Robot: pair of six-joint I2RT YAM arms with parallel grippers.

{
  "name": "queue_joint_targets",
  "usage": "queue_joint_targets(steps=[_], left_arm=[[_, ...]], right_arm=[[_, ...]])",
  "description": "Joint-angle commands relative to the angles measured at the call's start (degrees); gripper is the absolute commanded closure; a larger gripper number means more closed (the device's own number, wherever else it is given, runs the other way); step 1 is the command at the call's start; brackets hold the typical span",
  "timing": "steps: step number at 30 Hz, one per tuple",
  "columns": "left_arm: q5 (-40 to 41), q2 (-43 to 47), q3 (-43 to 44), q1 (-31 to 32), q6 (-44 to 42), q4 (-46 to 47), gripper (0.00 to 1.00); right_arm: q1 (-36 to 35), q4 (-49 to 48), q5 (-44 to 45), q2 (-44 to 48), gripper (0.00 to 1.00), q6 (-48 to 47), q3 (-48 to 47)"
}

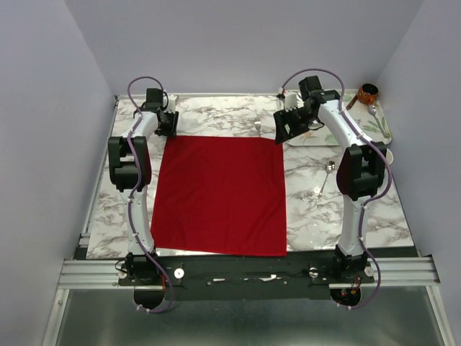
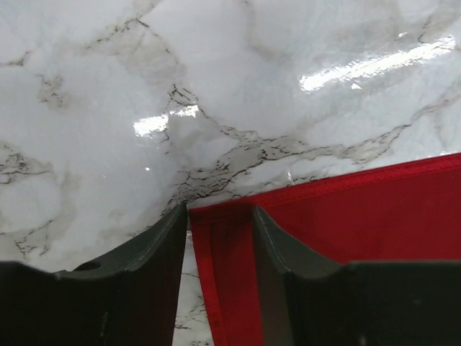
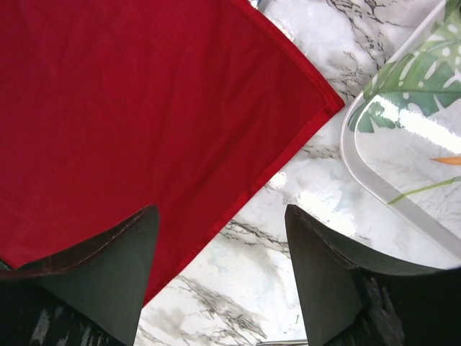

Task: Fold the napkin into a case and place the utensils inside
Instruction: Pick up the flattened napkin from the center of the board.

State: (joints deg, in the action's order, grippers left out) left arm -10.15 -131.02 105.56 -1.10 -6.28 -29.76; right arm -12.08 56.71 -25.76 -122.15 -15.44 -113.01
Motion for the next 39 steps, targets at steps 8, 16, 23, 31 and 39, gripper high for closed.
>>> queue_joint_targets(steps=[8,16,23,31,39], left_arm=[[5.7,-1.4,0.5,-2.5,-3.0,-6.6,0.95],[3.3,0.2,-1.6,-3.0,-4.2,-6.4,0.98],[3.6,0.4,-1.8,-1.9,-4.4,-5.7,0.99],[3.5,0.3,-2.3,-1.9,-4.1,-5.4,0.99],[3.1,0.4,-2.5,-1.9,-3.3,-5.3,1.00]], right_arm=[[0.7,-3.8,-2.5,1.7,0.24,4.5,4.4],[-0.1,-12.1,-0.3,0.6,0.35,11.2,6.0],[-3.3,-20.6,8.6,-3.1,0.41,14.3,3.9],[-4.6,-23.3,14.7,-9.9,0.43,15.2,-2.1],[-4.9,-24.3,19.8,-15.0,0.46,16.7,-5.8]])
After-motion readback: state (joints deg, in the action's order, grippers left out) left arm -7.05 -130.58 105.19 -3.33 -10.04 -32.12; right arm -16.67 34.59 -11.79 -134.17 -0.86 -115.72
